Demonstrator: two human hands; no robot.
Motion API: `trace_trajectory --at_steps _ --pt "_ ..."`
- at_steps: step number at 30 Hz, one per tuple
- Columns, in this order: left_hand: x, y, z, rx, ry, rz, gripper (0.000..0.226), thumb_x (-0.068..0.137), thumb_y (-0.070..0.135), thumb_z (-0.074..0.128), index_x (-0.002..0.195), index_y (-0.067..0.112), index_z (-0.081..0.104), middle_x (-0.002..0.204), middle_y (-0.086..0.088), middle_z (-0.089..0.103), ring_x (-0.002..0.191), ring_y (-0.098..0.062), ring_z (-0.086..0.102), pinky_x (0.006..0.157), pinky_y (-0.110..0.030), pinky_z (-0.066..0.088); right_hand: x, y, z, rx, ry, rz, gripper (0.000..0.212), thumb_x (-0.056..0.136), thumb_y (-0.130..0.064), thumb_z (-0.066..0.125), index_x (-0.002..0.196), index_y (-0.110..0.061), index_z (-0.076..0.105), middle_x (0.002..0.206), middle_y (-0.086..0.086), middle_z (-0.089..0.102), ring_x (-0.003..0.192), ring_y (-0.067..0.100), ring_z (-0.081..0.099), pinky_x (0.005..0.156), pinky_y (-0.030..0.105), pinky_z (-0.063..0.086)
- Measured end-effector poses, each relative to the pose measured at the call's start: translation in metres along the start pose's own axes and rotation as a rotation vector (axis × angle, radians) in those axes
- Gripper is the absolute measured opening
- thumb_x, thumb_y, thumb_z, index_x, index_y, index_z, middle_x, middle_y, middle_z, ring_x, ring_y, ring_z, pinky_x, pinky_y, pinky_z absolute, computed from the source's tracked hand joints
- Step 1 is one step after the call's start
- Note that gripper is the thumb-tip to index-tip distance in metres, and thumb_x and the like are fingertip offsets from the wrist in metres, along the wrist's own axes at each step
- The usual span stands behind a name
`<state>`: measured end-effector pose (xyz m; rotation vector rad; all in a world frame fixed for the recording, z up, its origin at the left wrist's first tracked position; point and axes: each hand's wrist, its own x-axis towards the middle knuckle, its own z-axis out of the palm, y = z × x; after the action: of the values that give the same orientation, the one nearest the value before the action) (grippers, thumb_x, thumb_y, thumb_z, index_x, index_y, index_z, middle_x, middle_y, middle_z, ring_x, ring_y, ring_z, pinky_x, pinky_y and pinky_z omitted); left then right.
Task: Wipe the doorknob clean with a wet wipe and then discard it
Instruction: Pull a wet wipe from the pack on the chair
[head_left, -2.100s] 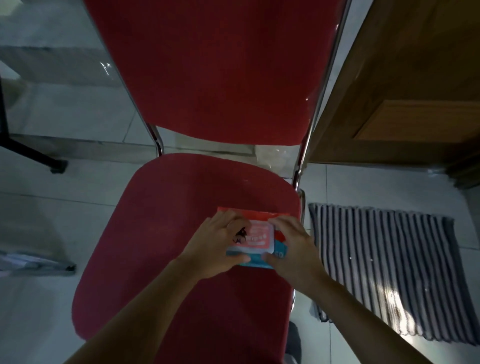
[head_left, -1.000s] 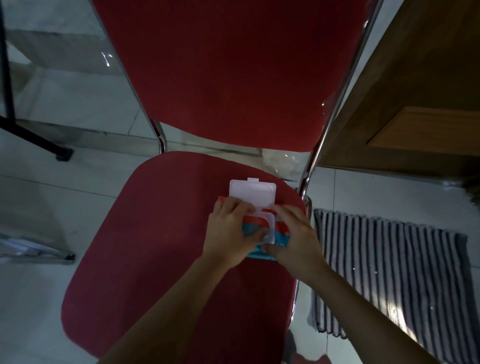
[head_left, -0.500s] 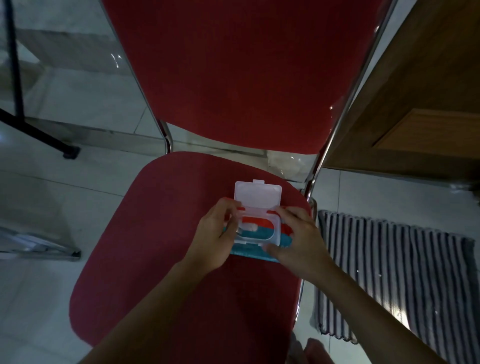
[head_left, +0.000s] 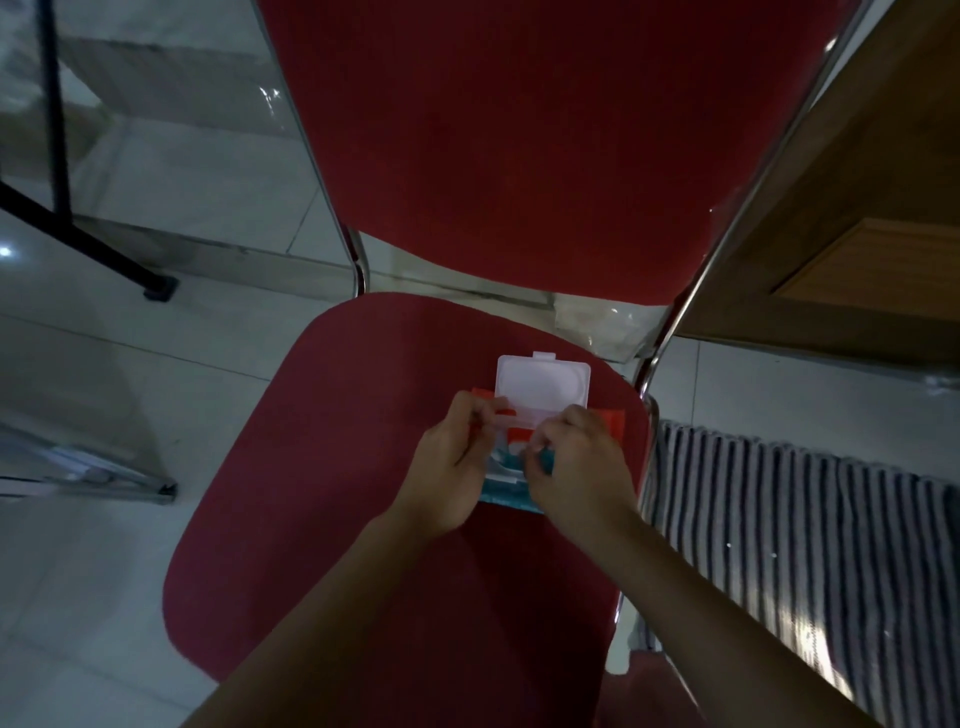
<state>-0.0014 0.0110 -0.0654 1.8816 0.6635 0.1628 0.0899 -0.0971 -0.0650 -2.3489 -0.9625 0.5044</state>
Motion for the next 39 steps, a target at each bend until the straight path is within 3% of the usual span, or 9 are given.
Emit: trace_trajectory --at_steps 7,14,17,19,21,26,31,34,39 --pt "-0.001 -0.002 0.004 -0.025 0.016 -0.051 0.013 0.093 -0.001 0.037 0.092 0.008 0.046 0.113 -0.004 0.064 0.096 -0.028 0.063 0.082 -0.053 0.051 0.007 -0.007 -0.001 -0.034 -0.055 0.128 0.018 0.081 -0.018 0.061 0.090 -0.003 0.063 0.100 0.012 0.057 0.096 0.025 0.053 0.081 0.036 0.046" --pt "0.001 0.001 0.004 -0.012 0.004 -0.066 0.019 0.093 -0.002 0.038 0.087 0.015 0.045 0.124 0.001 0.059 0.101 -0.007 0.061 0.084 -0.030 0.051 0.022 -0.002 0.000 0.036 -0.204 0.224 0.011 0.077 -0.013 0.059 0.080 -0.004 0.063 0.092 0.010 0.056 0.089 0.026 0.056 0.076 0.038 0.046" --pt "0.001 -0.001 0.003 0.012 -0.013 -0.053 0.015 0.094 0.002 0.038 0.091 0.014 0.047 0.128 0.001 0.058 0.107 -0.004 0.058 0.085 -0.020 0.049 0.022 0.005 -0.009 0.227 -0.297 0.207 0.020 0.083 -0.009 0.055 0.064 -0.015 0.057 0.077 0.000 0.050 0.072 0.014 0.051 0.068 0.029 0.045" --pt "0.001 -0.002 0.003 0.038 -0.019 -0.045 0.011 0.094 0.004 0.038 0.094 0.011 0.046 0.126 0.005 0.058 0.104 -0.002 0.058 0.084 -0.018 0.048 0.019 0.006 -0.019 0.399 -0.361 0.249 0.022 0.089 -0.011 0.051 0.067 -0.016 0.055 0.069 -0.005 0.049 0.063 0.007 0.047 0.056 0.017 0.039" --pt "0.000 0.001 0.003 0.034 -0.012 -0.029 0.021 0.095 0.005 0.038 0.088 0.024 0.041 0.120 0.010 0.057 0.100 0.002 0.058 0.081 -0.012 0.046 0.016 0.009 -0.025 0.543 -0.363 0.313 0.016 0.091 -0.017 0.050 0.076 -0.017 0.057 0.072 -0.005 0.051 0.068 0.009 0.047 0.059 0.020 0.036" --pt "-0.002 0.000 0.006 0.040 0.005 -0.039 0.017 0.095 0.006 0.039 0.095 0.022 0.044 0.117 0.009 0.059 0.104 -0.009 0.060 0.085 -0.026 0.048 0.009 0.014 -0.022 0.538 -0.293 0.249 0.004 0.086 -0.020 0.058 0.085 -0.018 0.055 0.084 -0.004 0.054 0.077 0.010 0.051 0.064 0.018 0.039" --pt "-0.002 0.000 0.008 0.028 0.013 -0.062 0.024 0.096 0.011 0.038 0.118 0.011 0.047 0.123 0.002 0.061 0.107 -0.008 0.059 0.086 -0.020 0.048 0.007 0.008 -0.011 0.321 -0.132 0.097 0.012 0.084 -0.018 0.061 0.073 -0.017 0.056 0.084 -0.001 0.049 0.072 0.006 0.047 0.063 0.007 0.033" --pt "-0.002 0.003 0.009 0.076 0.011 -0.062 0.022 0.096 0.010 0.037 0.116 0.009 0.046 0.123 -0.001 0.060 0.104 -0.013 0.061 0.085 -0.031 0.051 0.008 0.009 -0.018 0.518 -0.128 0.228 0.010 0.082 -0.017 0.064 0.074 -0.014 0.066 0.081 -0.003 0.060 0.075 0.005 0.055 0.067 0.012 0.040" --pt "-0.001 0.004 0.010 0.094 0.015 -0.053 0.007 0.095 0.006 0.037 0.095 0.009 0.043 0.130 0.000 0.055 0.108 -0.010 0.058 0.085 -0.026 0.049 0.010 0.015 -0.030 0.943 -0.123 0.387 0.020 0.082 -0.005 0.061 0.073 -0.020 0.070 0.083 -0.004 0.069 0.080 0.004 0.063 0.074 0.016 0.045"
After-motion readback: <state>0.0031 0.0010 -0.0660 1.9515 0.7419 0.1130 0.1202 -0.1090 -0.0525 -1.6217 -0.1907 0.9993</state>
